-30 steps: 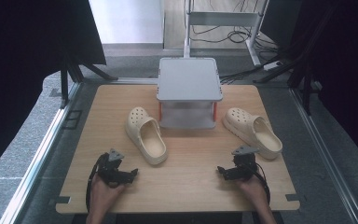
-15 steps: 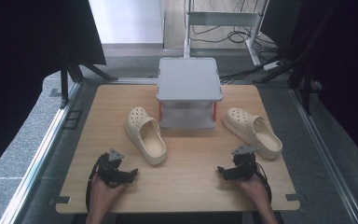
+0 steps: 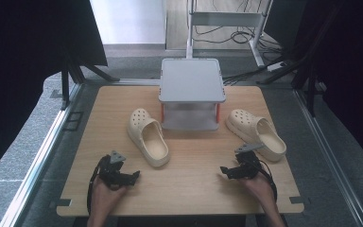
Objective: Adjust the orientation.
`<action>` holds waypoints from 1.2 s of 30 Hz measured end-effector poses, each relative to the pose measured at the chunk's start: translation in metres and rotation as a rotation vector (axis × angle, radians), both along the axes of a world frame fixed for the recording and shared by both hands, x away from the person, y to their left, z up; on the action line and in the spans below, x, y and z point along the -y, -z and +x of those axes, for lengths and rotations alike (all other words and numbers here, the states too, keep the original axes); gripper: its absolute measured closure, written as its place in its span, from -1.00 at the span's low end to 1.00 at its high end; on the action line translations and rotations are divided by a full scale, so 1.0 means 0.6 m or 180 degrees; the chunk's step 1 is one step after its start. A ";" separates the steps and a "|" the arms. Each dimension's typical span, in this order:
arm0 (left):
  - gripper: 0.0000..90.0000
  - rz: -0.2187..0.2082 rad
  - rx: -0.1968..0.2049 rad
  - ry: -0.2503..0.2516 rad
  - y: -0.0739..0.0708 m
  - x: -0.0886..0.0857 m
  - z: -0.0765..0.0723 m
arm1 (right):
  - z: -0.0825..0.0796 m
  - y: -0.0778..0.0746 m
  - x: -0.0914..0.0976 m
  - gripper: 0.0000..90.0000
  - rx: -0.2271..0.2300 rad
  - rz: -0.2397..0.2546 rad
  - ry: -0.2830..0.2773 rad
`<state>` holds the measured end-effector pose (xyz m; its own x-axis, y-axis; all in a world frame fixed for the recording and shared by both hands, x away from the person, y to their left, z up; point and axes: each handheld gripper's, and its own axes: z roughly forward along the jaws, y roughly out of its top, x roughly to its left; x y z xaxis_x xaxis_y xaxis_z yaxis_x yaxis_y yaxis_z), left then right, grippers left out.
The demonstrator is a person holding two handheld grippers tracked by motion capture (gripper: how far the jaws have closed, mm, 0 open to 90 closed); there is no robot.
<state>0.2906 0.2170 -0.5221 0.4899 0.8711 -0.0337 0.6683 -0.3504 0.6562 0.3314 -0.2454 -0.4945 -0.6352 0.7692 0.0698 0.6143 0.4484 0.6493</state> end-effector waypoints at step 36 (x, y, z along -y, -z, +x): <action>-1.00 -0.0001 0.0001 0.0000 0.000 0.000 0.000 | 0.096 -0.088 -0.145 -0.74 0.0031 0.0225 -0.0779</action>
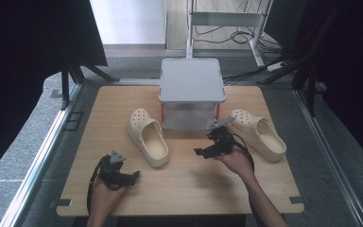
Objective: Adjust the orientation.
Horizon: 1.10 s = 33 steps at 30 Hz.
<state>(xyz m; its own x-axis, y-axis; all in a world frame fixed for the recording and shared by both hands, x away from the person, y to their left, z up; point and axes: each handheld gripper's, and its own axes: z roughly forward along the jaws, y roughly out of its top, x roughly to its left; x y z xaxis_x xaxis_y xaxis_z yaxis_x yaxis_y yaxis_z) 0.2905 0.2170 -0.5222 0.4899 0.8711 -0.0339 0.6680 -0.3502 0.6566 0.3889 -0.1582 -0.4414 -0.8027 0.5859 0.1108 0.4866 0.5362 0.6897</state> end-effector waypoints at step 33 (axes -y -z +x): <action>-1.00 0.0002 0.0000 0.0001 0.000 0.000 0.000 | 0.097 -0.028 -0.204 0.04 0.0066 -0.0107 -0.0091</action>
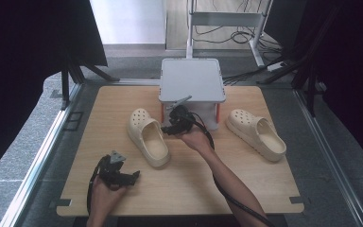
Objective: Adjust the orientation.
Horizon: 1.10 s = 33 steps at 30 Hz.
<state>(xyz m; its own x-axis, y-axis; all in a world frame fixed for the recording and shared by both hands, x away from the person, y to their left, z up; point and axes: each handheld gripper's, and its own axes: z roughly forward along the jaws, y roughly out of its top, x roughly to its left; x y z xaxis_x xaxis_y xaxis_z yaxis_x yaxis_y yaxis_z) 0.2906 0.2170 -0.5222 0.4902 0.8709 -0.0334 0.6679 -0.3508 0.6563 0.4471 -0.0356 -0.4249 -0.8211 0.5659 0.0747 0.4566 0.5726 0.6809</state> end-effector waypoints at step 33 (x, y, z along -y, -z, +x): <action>-1.00 0.0000 0.0004 -0.0001 0.000 0.000 0.000 | 0.060 0.042 -0.118 0.66 -0.0185 -0.0530 0.0207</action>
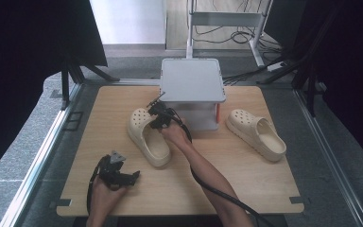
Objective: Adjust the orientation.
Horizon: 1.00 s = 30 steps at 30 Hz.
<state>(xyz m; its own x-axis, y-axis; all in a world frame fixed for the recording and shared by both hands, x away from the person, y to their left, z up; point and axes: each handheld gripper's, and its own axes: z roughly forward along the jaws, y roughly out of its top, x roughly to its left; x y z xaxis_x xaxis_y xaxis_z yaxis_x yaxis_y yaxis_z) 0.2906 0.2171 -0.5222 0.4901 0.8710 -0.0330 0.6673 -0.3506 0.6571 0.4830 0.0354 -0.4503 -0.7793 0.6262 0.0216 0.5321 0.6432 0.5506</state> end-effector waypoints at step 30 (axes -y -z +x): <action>-1.00 -0.0005 0.0004 0.0002 0.000 0.000 0.000 | -0.174 -0.086 0.147 0.80 0.0038 -0.0035 -0.0295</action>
<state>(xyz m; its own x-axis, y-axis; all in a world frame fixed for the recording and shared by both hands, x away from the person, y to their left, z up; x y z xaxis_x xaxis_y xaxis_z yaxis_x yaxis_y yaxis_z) 0.2907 0.2171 -0.5223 0.4908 0.8706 -0.0338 0.6662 -0.3500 0.6585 0.3787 -0.0531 -0.3986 -0.8342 0.5514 0.0056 0.4634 0.6954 0.5492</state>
